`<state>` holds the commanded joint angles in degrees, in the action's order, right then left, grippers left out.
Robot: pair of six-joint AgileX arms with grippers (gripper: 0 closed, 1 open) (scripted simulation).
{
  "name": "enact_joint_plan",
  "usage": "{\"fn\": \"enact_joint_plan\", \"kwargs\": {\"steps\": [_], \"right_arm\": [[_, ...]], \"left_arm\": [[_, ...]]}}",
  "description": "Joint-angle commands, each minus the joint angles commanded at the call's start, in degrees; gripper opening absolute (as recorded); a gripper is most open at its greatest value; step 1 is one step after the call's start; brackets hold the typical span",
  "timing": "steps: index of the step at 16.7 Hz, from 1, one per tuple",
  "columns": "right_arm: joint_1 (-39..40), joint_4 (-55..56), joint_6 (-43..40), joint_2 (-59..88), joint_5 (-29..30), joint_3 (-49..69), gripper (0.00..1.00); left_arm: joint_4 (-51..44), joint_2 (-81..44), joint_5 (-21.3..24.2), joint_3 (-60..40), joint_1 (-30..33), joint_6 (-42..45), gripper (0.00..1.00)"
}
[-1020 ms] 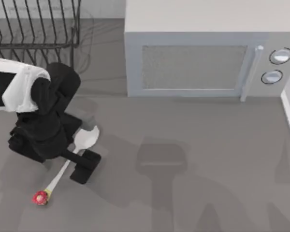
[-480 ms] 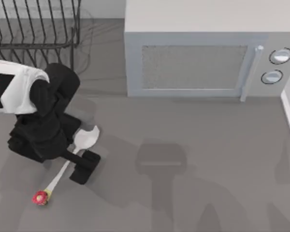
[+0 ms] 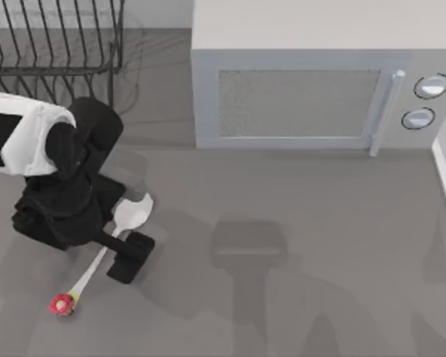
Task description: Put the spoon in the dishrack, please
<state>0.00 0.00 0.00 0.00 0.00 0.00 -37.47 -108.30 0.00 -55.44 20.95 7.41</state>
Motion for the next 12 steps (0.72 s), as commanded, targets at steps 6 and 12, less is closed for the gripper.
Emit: {"fn": "enact_joint_plan", "kwargs": {"steps": [6,12], "right_arm": [[0.0,0.0,0.0,0.0,0.0,0.0,1.0],[0.0,0.0,0.0,0.0,0.0,0.0,1.0]], "left_arm": [[0.0,0.0,0.0,0.0,0.0,0.0,0.0],[-2.62,3.5,0.29,-1.42,-0.02,-0.12,0.0]]}}
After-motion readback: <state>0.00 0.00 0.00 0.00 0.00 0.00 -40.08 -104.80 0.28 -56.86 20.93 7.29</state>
